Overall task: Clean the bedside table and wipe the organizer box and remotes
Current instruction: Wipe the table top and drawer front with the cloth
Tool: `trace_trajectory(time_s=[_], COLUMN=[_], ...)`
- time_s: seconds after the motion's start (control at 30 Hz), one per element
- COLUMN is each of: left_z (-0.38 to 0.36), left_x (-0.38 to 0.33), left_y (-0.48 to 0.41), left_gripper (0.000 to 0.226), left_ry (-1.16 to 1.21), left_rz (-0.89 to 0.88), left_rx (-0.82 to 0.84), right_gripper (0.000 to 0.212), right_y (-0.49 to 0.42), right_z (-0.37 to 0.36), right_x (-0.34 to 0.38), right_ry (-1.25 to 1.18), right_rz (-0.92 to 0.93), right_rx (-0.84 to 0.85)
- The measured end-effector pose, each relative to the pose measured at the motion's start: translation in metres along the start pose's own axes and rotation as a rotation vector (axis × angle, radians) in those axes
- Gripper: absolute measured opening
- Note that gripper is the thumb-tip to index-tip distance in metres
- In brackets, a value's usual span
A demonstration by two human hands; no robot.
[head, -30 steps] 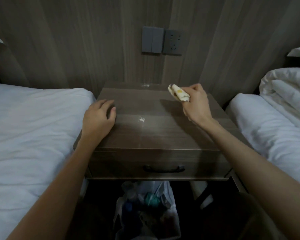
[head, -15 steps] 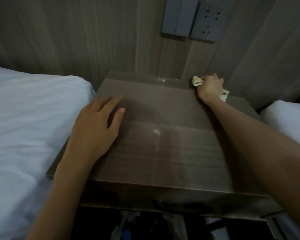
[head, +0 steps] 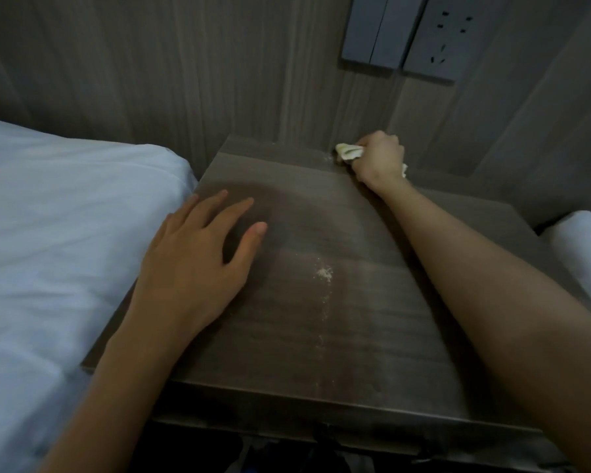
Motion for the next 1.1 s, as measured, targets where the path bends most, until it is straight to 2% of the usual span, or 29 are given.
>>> trace_trajectory(time_s=[0.13, 0.23, 0.33, 0.4, 0.5, 0.6, 0.77, 0.97, 1.1], left_z=[0.000, 0.000, 0.000, -0.001, -0.001, -0.001, -0.001, -0.001, 0.000], left_x=[0.001, 0.001, 0.002, 0.003, 0.002, 0.003, 0.003, 0.004, 0.003], left_y=[0.000, 0.000, 0.000, 0.000, 0.000, 0.000, 0.000, -0.001, 0.000], left_gripper=[0.064, 0.067, 0.069, 0.070, 0.070, 0.068, 0.063, 0.061, 0.060], left_ry=[0.012, 0.010, 0.027, 0.043, 0.048, 0.043, 0.065, 0.061, 0.076], left_rz=[0.009, -0.005, -0.012, -0.011, -0.019, -0.019, -0.017, -0.013, -0.017], left_rx=[0.000, -0.008, -0.020, -0.018, -0.014, -0.020, -0.025, -0.027, -0.024], right_gripper=[0.032, 0.038, 0.043, 0.042, 0.032, 0.026, 0.032, 0.042, 0.043], right_y=[-0.004, -0.004, -0.007, -0.007, -0.006, -0.004, -0.005, -0.013, -0.005], right_z=[-0.015, -0.014, 0.008, 0.023, 0.026, 0.009, -0.019, -0.027, -0.025], right_x=[0.045, 0.054, 0.039, 0.026, 0.023, 0.037, 0.052, 0.045, 0.050], right_ry=[-0.016, -0.129, -0.277, -0.269, -0.216, -0.170, -0.057, -0.128, -0.209], right_rz=[0.100, 0.122, 0.098, 0.099, 0.134, 0.178, 0.200, 0.227, 0.239], right_rx=[0.049, 0.091, -0.046, -0.152, -0.169, -0.113, 0.016, 0.260, 0.346])
Point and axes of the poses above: each hand's wrist, its own y-axis away from the middle knuckle, its own z-axis out of the back of the hand, x = y × z, the point moved 5 cm from there along -y, towards the middle knuckle, and after that the axes turned 9 degrees about z, right-handed, at the moved point
